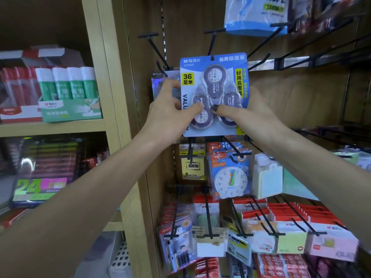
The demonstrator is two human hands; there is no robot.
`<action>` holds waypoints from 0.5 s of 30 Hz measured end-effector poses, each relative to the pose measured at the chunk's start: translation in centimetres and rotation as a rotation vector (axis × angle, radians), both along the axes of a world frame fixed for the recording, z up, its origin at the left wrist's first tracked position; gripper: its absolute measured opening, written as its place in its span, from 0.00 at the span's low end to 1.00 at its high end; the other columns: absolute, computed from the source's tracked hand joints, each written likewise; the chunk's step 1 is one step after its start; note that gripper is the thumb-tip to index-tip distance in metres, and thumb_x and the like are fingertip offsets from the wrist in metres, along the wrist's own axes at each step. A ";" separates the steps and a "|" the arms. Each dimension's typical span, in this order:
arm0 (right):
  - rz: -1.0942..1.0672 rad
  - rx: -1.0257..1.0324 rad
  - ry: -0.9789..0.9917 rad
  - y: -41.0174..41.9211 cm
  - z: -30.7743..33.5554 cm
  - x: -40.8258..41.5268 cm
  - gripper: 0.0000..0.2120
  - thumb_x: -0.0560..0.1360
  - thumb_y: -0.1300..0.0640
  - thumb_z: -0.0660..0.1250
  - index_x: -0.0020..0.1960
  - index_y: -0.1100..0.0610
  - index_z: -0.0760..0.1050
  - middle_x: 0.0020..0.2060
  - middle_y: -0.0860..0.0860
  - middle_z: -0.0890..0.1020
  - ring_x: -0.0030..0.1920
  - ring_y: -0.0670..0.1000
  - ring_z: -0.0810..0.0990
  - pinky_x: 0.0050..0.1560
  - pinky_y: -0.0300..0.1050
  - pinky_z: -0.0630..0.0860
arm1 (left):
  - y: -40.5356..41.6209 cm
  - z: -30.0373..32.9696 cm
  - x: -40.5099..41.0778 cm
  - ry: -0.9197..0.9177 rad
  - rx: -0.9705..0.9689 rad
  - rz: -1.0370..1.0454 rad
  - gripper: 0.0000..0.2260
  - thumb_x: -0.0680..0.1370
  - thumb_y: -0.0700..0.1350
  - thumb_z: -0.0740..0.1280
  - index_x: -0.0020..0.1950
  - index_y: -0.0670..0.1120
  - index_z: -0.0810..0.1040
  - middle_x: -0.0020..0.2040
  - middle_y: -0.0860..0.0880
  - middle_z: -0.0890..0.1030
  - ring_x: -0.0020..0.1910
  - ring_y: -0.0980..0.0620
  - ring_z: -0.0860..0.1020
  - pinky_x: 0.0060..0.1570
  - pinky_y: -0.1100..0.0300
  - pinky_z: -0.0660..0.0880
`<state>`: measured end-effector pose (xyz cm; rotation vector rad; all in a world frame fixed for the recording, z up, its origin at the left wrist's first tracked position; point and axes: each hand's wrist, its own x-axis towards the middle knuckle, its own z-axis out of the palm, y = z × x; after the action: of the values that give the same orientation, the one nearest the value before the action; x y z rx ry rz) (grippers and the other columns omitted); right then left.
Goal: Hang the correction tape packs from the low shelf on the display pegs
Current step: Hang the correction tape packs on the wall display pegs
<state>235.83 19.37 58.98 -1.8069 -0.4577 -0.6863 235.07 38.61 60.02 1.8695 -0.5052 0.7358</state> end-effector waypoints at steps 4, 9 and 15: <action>-0.036 0.117 0.025 0.2 -0.2 0.1 0.21 0.68 0.48 0.79 0.54 0.45 0.72 0.51 0.46 0.87 0.51 0.48 0.87 0.58 0.56 0.83 | 0.0 0.1 0.7 -0.021 0.017 0.022 0.19 0.79 0.49 0.75 0.66 0.52 0.72 0.41 0.57 0.80 0.34 0.67 0.80 0.36 0.69 0.77; -0.037 0.117 0.069 0.9 0.5 1.5 0.14 0.72 0.52 0.78 0.53 0.47 0.75 0.49 0.49 0.88 0.50 0.50 0.88 0.59 0.56 0.83 | -0.5 0.5 2.9 -0.041 0.044 0.061 0.20 0.81 0.49 0.73 0.69 0.53 0.70 0.40 0.56 0.78 0.36 0.62 0.80 0.36 0.63 0.78; -0.124 0.014 0.025 0.7 0.0 4.0 0.23 0.75 0.52 0.75 0.65 0.48 0.68 0.49 0.37 0.80 0.48 0.35 0.79 0.49 0.38 0.78 | -1.5 -0.1 6.0 -0.001 0.105 0.103 0.21 0.80 0.47 0.72 0.71 0.53 0.69 0.33 0.50 0.73 0.31 0.51 0.73 0.27 0.66 0.69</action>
<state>239.82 20.06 58.94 -1.8402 -0.3249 -0.7492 241.05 37.16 59.89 2.0050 -0.4585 0.7909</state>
